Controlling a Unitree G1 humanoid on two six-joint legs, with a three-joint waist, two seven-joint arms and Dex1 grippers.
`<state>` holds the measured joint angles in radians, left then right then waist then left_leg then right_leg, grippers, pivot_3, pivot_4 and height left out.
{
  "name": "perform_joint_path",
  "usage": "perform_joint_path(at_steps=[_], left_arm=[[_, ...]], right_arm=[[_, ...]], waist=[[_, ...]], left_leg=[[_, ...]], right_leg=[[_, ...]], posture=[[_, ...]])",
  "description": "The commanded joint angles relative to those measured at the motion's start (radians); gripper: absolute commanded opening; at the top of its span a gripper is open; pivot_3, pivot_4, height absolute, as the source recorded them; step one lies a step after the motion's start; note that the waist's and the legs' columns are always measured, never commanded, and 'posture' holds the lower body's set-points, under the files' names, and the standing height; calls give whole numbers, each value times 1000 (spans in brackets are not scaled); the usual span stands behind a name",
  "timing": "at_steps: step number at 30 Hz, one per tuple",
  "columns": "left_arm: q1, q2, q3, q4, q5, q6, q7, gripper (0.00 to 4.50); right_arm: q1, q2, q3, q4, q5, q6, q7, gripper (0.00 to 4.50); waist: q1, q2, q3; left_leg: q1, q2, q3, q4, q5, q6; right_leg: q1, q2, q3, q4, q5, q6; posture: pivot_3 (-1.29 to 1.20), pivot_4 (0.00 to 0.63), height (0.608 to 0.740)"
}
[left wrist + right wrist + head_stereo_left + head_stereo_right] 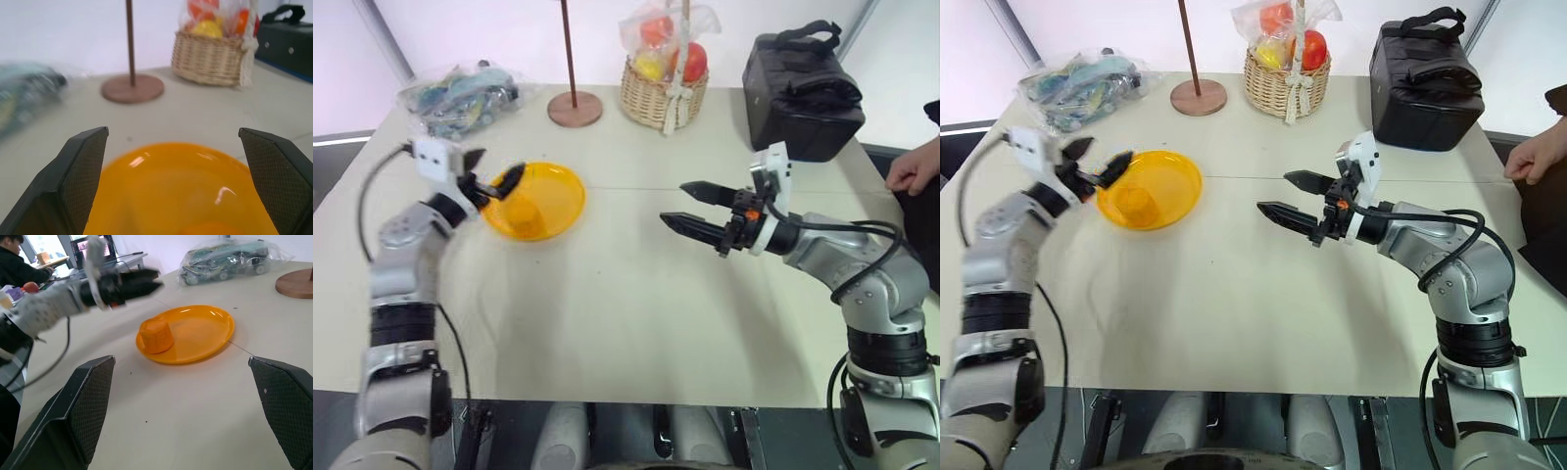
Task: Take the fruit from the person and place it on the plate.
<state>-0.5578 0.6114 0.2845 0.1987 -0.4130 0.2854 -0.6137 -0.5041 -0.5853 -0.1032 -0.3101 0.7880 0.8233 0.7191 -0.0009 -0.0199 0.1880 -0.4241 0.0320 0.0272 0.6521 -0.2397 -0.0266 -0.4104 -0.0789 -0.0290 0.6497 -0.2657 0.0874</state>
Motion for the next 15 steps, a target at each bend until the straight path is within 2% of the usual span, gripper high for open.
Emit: perform_joint_path(at_steps=[1,5,11,15], left_arm=[[110,83,55,-173,-58,113,-43,4467],[262,129,118,-307,-98,209,-37,4467],[479,134,273,-400,-114,250,-4,4467],[521,113,316,-403,-128,249,14,4467]], right_arm=[[5,-24,-29,15,-22,-41,20,4500],[14,-19,-19,80,-96,-113,11,4500],[39,6,1,149,-140,-168,37,4500],[40,20,23,196,-179,-204,59,4500]], waist=[[-9,0,0],[-10,0,0],[-13,0,0],[-11,0,0]], left_leg=[[0,0,0,0,0,0],[1,0,0,-1,0,0],[1,1,0,-2,0,0],[2,1,0,-1,0,0]], right_leg=[[0,-1,0,0,0,0],[0,-1,0,0,0,0],[0,-1,1,0,0,0],[0,-1,1,0,0,0]], posture=[[0,150,740],[0,150,740],[0,150,740],[0,150,740]])
